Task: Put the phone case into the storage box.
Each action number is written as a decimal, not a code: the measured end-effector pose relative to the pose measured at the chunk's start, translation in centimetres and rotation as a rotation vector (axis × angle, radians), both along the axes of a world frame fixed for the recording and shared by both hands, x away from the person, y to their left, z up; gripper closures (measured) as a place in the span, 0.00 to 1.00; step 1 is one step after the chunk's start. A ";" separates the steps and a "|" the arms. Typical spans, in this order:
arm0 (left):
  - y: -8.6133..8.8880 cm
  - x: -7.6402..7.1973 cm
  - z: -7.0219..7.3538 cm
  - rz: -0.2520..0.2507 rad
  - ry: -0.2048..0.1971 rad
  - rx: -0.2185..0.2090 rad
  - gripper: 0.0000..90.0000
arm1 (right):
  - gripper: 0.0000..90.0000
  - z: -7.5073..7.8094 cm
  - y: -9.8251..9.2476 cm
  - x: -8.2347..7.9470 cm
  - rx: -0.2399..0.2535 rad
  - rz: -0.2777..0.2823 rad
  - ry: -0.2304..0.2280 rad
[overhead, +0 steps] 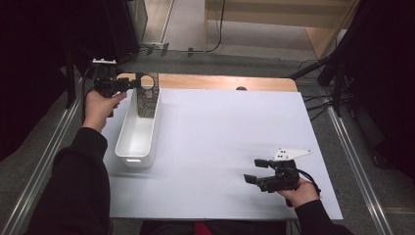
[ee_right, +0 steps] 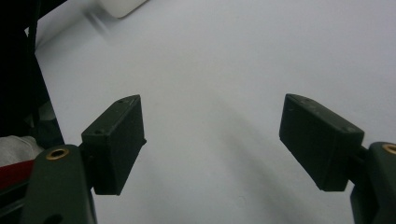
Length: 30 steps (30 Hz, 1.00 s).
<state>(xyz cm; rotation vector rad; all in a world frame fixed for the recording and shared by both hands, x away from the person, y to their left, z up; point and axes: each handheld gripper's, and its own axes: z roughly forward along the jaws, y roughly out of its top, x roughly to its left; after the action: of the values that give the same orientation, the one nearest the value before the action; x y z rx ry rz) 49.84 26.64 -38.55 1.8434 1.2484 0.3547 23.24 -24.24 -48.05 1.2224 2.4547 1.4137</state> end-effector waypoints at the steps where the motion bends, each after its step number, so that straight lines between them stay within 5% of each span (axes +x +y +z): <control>1: -0.1 -0.1 0.2 -0.001 0.000 -0.001 0.42 | 0.24 0.0 0.0 0.0 0.000 0.000 0.001; 11: -0.7 -1.7 1.8 -0.094 0.013 -0.054 0.37 | 0.24 0.1 0.0 0.1 -0.007 -0.006 0.007; 30: -2.3 -5.2 3.0 -0.248 0.013 -0.030 0.32 | 0.24 0.2 0.0 0.4 -0.020 -0.001 0.005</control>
<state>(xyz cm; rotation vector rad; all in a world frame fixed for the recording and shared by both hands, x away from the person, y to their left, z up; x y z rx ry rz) 44.68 24.37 -35.57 1.9498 1.0128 0.1868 23.60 -24.25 -47.82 1.2250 2.4645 1.3842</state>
